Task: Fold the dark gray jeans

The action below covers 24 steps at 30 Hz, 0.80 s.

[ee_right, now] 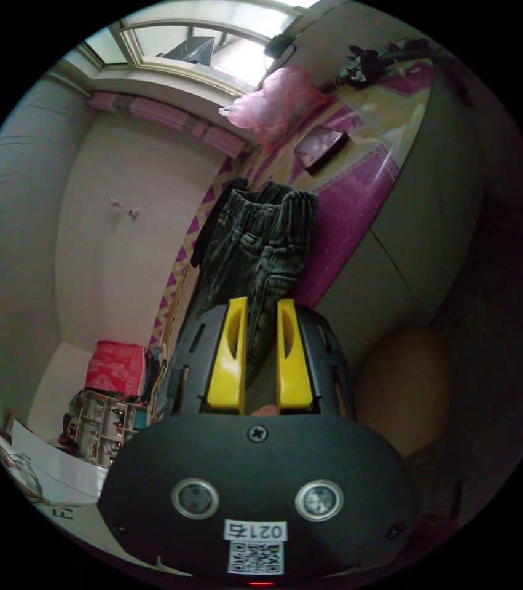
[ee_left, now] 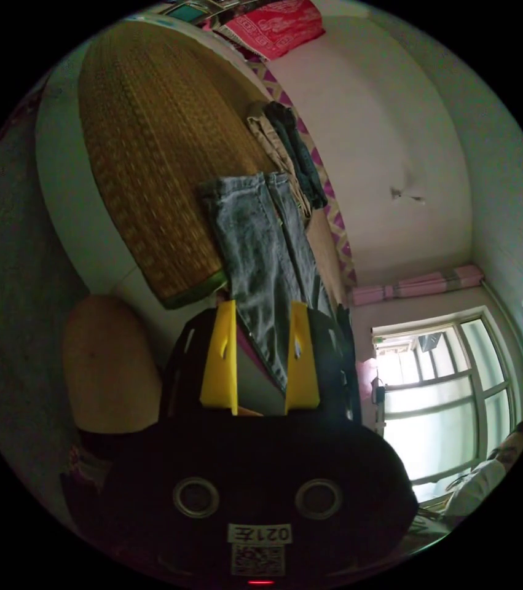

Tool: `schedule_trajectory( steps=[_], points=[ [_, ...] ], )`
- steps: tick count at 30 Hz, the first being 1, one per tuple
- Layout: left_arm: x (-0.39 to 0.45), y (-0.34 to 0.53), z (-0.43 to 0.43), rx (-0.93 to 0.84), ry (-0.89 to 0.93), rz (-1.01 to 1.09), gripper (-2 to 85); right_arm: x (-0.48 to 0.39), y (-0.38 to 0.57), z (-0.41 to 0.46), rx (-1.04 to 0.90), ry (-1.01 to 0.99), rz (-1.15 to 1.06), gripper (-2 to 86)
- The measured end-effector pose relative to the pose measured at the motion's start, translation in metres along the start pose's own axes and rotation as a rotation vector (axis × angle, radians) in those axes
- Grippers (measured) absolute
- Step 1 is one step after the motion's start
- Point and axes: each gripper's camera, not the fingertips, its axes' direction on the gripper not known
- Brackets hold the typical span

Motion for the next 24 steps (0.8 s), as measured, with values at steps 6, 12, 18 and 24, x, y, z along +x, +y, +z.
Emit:
schedule_trajectory(
  steps=[6,12,18,24],
  points=[
    [0.004,-0.018,0.000,0.031,-0.001,-0.018,12.0,0.008,-0.011,0.006,-0.004,-0.023,0.017,7.3],
    [0.009,-0.044,0.022,-0.020,0.006,-0.017,11.1,0.009,-0.021,0.013,-0.008,-0.020,0.011,6.9],
    [0.012,-0.067,0.039,-0.022,0.000,-0.079,0.4,0.010,-0.029,0.019,-0.017,-0.019,0.015,5.3],
    [0.066,-0.097,0.041,-0.030,0.100,0.092,-0.9,0.005,-0.055,0.017,-0.070,-0.163,0.000,0.2]
  ],
)
